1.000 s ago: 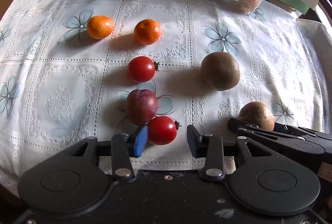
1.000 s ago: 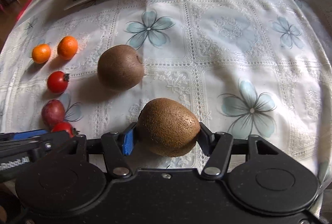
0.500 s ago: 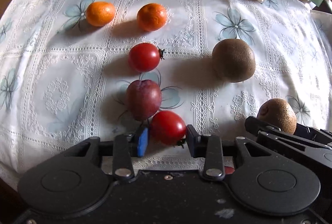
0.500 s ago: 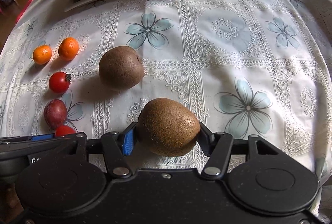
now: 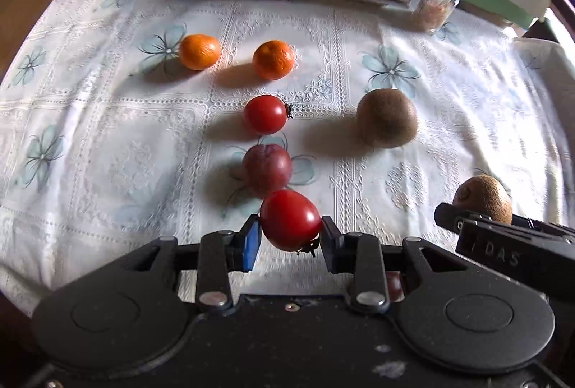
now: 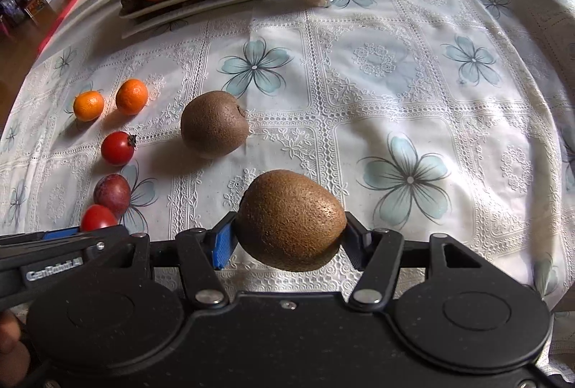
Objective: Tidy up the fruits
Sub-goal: 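Grasp and lift the brown kiwi with right gripper while left gripper grasps the cherry tomato, then carry the kiwi in right gripper and tomato in left gripper over the gold tray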
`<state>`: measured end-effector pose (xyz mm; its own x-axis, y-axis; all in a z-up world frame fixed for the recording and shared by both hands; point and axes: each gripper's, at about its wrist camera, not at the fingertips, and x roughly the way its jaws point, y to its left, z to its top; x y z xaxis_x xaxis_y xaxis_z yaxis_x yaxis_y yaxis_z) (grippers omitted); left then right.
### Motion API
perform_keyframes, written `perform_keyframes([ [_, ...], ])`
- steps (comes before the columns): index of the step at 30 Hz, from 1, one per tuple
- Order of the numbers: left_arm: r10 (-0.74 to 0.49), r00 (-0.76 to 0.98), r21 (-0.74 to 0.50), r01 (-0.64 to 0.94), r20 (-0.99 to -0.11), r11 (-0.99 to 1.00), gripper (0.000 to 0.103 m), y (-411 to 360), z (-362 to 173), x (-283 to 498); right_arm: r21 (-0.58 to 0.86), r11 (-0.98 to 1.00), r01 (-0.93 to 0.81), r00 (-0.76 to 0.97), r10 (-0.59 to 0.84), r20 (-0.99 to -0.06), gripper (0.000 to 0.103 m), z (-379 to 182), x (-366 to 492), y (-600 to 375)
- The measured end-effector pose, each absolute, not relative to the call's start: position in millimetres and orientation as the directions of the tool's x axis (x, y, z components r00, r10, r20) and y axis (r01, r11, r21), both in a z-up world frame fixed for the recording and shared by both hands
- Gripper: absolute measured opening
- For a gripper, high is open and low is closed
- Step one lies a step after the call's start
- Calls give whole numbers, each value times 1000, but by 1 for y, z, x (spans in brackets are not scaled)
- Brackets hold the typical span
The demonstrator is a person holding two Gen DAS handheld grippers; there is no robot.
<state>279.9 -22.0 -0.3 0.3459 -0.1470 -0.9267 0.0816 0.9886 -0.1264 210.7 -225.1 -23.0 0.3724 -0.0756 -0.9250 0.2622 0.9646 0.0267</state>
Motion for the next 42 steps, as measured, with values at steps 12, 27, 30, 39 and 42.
perform_keyframes([
  [12,-162,433,-146,70,-887,987,34,14,22,182,83,960,267,486,-59,-872,64,-1,127,-221],
  [27,-157,469,-146,59,-869,987,34,22,22,97,190,930,314,560,-20,-828,64,4,22,-204],
  [30,-152,475,-136,68,-867,988,34,19,20,84,193,924,331,563,-29,-826,64,2,11,-200],
  [39,-120,498,-98,70,-859,993,35,15,18,71,175,936,304,591,-41,-806,64,3,-4,-186],
  [42,-128,505,-108,69,-853,992,34,16,19,71,200,930,310,581,-19,-813,65,1,-3,-188],
])
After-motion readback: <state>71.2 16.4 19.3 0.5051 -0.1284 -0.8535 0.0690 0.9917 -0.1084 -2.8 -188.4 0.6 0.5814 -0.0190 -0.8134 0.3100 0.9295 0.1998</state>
